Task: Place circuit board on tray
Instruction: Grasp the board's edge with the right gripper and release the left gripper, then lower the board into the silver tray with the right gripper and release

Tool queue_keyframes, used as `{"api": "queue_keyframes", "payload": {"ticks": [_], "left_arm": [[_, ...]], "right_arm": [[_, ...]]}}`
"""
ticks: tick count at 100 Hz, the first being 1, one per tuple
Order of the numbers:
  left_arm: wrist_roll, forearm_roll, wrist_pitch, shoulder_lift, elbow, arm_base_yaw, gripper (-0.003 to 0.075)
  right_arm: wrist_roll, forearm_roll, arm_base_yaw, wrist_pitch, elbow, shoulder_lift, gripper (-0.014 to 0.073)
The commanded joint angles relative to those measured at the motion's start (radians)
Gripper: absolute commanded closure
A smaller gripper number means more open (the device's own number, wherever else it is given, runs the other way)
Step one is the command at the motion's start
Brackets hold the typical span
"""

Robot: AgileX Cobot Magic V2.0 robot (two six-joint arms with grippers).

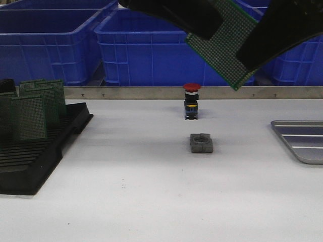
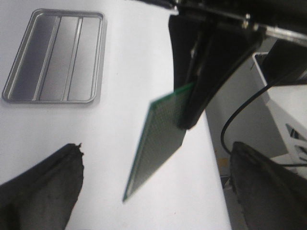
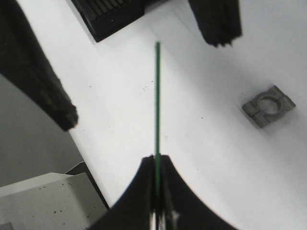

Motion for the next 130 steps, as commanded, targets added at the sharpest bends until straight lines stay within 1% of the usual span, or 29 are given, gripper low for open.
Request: {"api": "queue_keyframes", "payload": {"ticks": [1,8,15,30,52,71,81,98,103,108,112,113,115,116,117,120,123,127,130], "left_arm": [[-0.009,0.003,-0.021,-0.042,-0.038,0.001,0.0121],[-0.009,0.057,-0.039,-0.042,-0.038,0.001,0.0121],[-0.013,0.118,-0.050,-0.042,-0.038,0.001,0.0121],[-0.021,0.206,-0.071,-0.042,-0.038,0.001,0.0121],[-0.046,0.244,-0.078,-0.042,-0.038,0.001,0.0121],[-0.046,0.244,-0.078,-0.042,-0.038,0.001,0.0121],[-0.046,0.244,-0.078,-0.042,-0.038,0.001,0.0121],[-0.046,0.244,-0.078,-0.042,-0.038,0.001,0.0121],[-0.046,0.244,-0.078,-0.042,-0.038,0.001,0.0121],[-0.046,0.244,-0.078,-0.042,-0.038,0.001,0.0121],[-0.046,0.244,-0.076,-0.042,-0.038,0.001,0.0121],[-0.046,0.244,-0.076,-0.042,-0.038,0.001,0.0121],[-0.046,0.244,-0.076,-0.042,-0.038,0.001,0.0121],[-0.046,0.244,-0.076,-0.042,-0.038,0.001,0.0121],[-0.046,0.244,-0.076,-0.042,-0.038,0.001,0.0121],[-0.046,0.246,-0.076,-0.042,-0.038,0.001,0.0121],[-0.046,0.248,-0.076,-0.042,-0.038,0.001,0.0121],[-0.046,0.251,-0.076,-0.042,-0.038,0.001,0.0121],[-0.046,0.256,-0.076,-0.042,-0.038,0.001,0.0121]], "right_arm": [[0.108,0.042,-0.055,-0.008,-0.032,-0.001,0.0663],[0.197,0.041,-0.112,-0.008,-0.032,0.025,0.0663],[0.238,0.040,-0.171,-0.009,-0.032,0.058,0.0663],[0.241,0.040,-0.277,-0.064,-0.032,0.155,0.0663],[0.246,0.041,-0.391,-0.185,-0.033,0.330,0.0663],[0.246,0.041,-0.446,-0.269,-0.033,0.431,0.0663],[0.245,0.041,-0.448,-0.296,-0.034,0.455,0.0663],[0.240,0.041,-0.448,-0.302,-0.046,0.478,0.0653],[0.240,0.039,-0.448,-0.282,-0.064,0.484,0.0606],[0.240,0.039,-0.448,-0.263,-0.084,0.489,0.0508],[0.240,0.039,-0.448,-0.250,-0.102,0.489,0.0396],[0.240,0.038,-0.448,-0.247,-0.104,0.489,0.0355],[0.240,0.037,-0.448,-0.240,-0.113,0.489,0.0313],[0.240,0.034,-0.448,-0.234,-0.119,0.489,0.0271],[0.240,0.031,-0.448,-0.230,-0.122,0.489,0.0250],[0.240,0.014,-0.449,-0.216,-0.137,0.488,0.0151],[0.243,-0.005,-0.449,-0.194,-0.156,0.488,0.0090],[0.260,-0.041,-0.454,-0.172,-0.173,0.485,0.0041],[0.276,-0.063,-0.458,-0.149,-0.188,0.481,0.0036]]}}
